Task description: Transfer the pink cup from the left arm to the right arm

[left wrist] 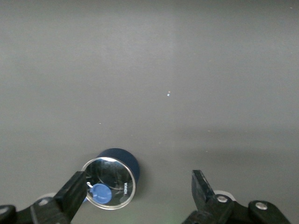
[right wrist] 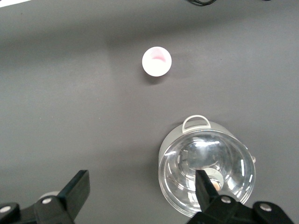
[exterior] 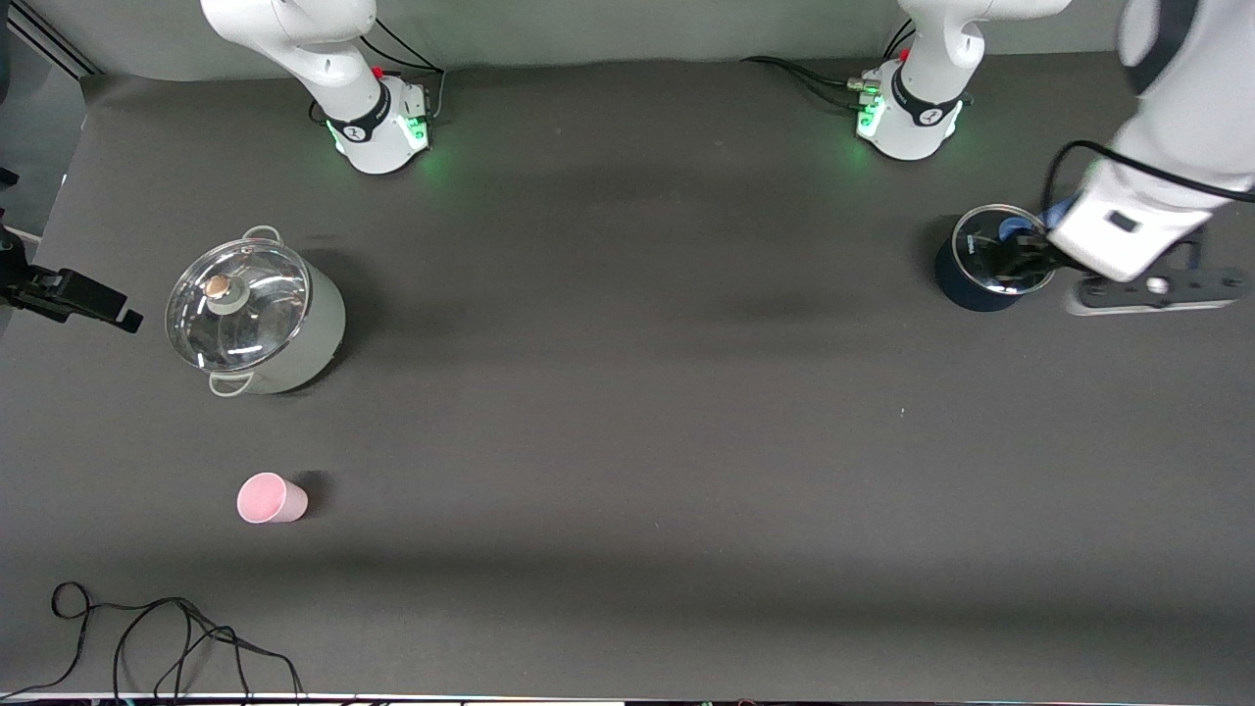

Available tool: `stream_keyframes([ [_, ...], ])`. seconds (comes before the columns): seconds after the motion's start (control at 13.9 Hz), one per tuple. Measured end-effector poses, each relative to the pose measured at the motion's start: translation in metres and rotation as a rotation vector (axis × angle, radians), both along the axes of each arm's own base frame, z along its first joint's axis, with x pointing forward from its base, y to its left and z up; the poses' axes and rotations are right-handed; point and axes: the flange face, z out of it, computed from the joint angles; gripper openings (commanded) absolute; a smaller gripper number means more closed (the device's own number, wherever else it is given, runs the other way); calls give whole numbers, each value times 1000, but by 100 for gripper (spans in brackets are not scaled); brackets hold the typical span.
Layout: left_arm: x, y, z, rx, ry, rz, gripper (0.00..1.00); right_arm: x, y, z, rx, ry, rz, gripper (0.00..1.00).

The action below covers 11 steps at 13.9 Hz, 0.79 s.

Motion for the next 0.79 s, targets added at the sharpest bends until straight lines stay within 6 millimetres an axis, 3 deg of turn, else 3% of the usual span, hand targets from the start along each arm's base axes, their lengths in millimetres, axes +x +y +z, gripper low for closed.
stream_keyframes([
  [0.5,3,7,-7,-145,46,40,100,-7,18,-7,-67,70,294,100],
  [0.79,5,11,-7,-108,48,-136,100,-9,18,-3,-68,66,306,100],
])
